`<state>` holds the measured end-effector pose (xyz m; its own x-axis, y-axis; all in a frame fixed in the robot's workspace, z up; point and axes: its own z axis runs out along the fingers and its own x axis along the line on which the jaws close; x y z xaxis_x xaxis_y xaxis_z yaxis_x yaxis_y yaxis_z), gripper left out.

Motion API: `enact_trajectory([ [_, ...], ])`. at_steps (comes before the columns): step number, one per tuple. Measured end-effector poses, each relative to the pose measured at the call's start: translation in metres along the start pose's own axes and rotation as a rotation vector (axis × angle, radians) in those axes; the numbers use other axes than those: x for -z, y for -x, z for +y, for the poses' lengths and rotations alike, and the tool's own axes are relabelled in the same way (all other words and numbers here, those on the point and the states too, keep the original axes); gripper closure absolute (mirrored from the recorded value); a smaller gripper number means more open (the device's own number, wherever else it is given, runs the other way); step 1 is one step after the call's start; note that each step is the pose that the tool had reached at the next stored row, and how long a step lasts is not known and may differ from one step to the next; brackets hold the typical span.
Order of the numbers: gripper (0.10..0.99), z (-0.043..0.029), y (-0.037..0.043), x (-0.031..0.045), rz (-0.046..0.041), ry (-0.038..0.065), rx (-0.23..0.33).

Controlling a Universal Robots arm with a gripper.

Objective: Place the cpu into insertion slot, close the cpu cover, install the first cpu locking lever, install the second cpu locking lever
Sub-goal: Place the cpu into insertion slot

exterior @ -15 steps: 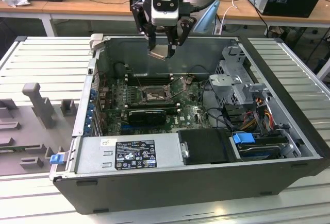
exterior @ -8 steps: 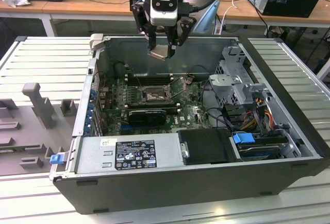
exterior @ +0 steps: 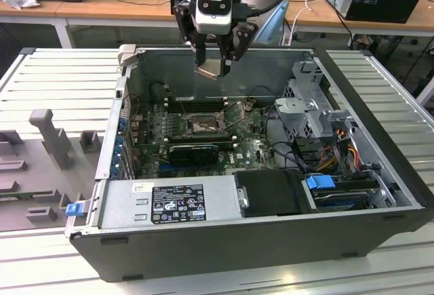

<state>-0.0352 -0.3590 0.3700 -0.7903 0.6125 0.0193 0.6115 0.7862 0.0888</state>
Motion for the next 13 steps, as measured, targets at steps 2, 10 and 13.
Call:
enact_trajectory([
  [2,0.557,0.0000,0.0000,0.0000,-0.0006,0.000,-0.007],
  [10,0.557,0.0000,0.0000,0.0000,-0.0022,0.000,-0.025],
  [13,0.557,0.0000,0.0000,0.0000,-0.0028,0.001,-0.032],
])
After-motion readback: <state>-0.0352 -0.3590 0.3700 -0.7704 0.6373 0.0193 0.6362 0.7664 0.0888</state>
